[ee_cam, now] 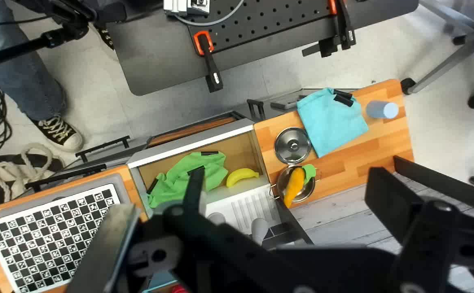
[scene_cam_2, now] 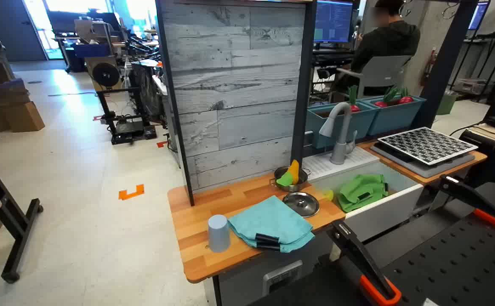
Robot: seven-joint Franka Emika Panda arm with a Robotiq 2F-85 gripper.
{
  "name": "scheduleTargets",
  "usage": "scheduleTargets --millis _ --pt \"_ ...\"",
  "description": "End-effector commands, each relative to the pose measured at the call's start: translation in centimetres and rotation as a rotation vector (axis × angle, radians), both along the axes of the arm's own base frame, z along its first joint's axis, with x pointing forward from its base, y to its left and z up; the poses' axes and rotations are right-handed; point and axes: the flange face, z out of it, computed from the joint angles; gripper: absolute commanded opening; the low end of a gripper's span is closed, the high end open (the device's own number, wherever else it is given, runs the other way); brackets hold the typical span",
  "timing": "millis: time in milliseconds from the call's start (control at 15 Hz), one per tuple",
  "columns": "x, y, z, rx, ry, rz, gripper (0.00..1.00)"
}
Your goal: Remove the orange object from the silver bowl and put it on the blue cloth
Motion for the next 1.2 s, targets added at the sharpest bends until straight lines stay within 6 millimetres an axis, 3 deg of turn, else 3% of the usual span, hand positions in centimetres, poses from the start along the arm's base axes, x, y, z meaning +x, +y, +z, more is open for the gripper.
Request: scheduleTargets --millis 0,200,400,1133 --pt "0.0 0.0 0.0 0.000 0.001 0.000 1.00" --pt "-0.2 0.5 -1.2 -0.022 -0.027 0.020 1.00" --pt "0.2 1.5 -4.1 -0.049 -0.051 0.035 1.00" --pt "6.2 10.3 -24.2 -0.096 -0.165 0.109 1.00"
